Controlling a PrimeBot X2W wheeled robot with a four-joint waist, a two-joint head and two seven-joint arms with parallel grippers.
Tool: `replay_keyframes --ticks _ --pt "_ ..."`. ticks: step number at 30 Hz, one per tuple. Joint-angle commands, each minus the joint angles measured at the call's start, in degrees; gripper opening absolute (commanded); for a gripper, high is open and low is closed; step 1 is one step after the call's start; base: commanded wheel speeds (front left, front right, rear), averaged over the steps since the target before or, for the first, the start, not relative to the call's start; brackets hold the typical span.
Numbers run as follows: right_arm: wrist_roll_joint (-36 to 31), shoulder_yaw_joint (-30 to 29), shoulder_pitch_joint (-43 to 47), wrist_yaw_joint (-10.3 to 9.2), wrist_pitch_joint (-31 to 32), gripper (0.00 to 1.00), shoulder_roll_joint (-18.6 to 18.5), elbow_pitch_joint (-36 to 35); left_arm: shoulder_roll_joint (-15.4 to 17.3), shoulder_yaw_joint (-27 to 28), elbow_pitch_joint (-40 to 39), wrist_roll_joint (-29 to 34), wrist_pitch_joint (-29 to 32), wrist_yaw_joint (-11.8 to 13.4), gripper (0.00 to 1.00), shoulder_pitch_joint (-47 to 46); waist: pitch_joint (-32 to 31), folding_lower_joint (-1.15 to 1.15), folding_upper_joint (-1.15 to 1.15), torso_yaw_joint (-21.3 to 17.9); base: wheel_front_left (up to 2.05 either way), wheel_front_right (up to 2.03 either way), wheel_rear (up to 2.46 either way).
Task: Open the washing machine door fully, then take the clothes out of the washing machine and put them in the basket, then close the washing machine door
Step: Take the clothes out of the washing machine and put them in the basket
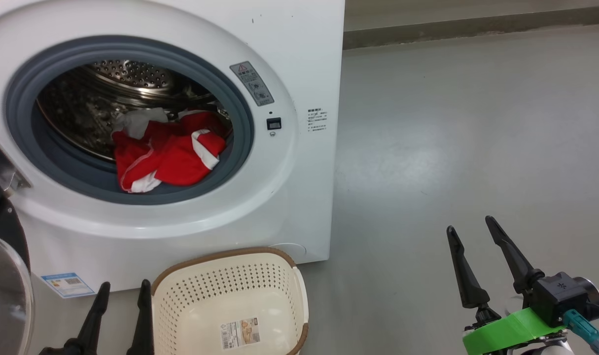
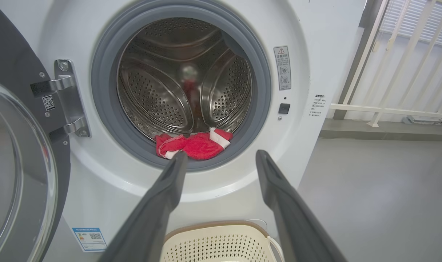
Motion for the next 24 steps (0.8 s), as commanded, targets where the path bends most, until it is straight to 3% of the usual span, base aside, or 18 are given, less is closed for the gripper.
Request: replay_keyframes --ticks 1,24 --pt "-0.58 1.43 -0.97 0.02 -0.37 1.0 -0.19 -1.18 0.5 2.13 -1.65 0.03 -0.7 0.09 1.0 -0.83 0.05 0.0 0.0 -0.04 0.87 -0.87 0.0" --pt "-0.83 1.91 -1.67 0.02 -0.37 1.0 -0.19 -1.37 -0.97 2.45 -3.17 0.52 -0.7 1.46 1.0 -1.53 1.78 0.0 0.0 0.17 0.1 -0.1 0.0"
